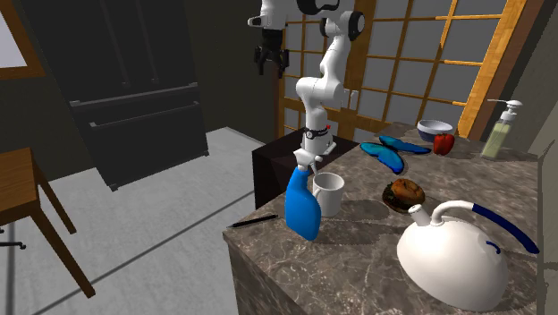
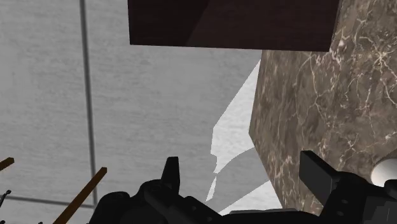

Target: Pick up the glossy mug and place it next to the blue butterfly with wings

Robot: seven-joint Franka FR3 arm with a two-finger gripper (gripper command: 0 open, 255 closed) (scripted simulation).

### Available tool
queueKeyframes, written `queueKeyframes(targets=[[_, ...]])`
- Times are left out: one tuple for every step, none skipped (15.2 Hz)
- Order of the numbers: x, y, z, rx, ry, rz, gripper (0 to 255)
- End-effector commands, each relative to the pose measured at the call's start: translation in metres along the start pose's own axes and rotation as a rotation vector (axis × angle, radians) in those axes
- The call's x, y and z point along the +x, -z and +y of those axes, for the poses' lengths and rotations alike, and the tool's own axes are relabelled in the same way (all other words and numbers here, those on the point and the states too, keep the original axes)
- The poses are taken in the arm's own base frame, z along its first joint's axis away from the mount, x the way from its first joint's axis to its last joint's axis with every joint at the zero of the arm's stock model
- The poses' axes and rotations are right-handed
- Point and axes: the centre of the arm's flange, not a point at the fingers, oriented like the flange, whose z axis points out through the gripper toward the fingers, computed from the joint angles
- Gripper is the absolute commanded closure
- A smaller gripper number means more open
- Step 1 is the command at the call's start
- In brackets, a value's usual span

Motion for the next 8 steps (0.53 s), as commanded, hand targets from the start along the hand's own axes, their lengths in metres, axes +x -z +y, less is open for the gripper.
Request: queueKeyframes(targets=[[0.000,0.000,0.000,0.000,0.000,0.000,0],[0.006,-0.005,-0.011,0.000,0.000,-0.001,0],[0.011,-0.010,-0.022,-0.001,0.000,-0.003,0],[0.017,-0.015,-0.033,-0.001,0.000,-0.004,0],[0.022,-0.020,-0.044,-0.001,0.001,-0.005,0],[0.028,-0.024,-0.055,-0.001,0.001,-0.006,0],[0.033,-0.029,-0.066,-0.002,0.001,-0.008,0],[0.039,-0.034,-0.078,-0.002,0.001,-0.009,0]])
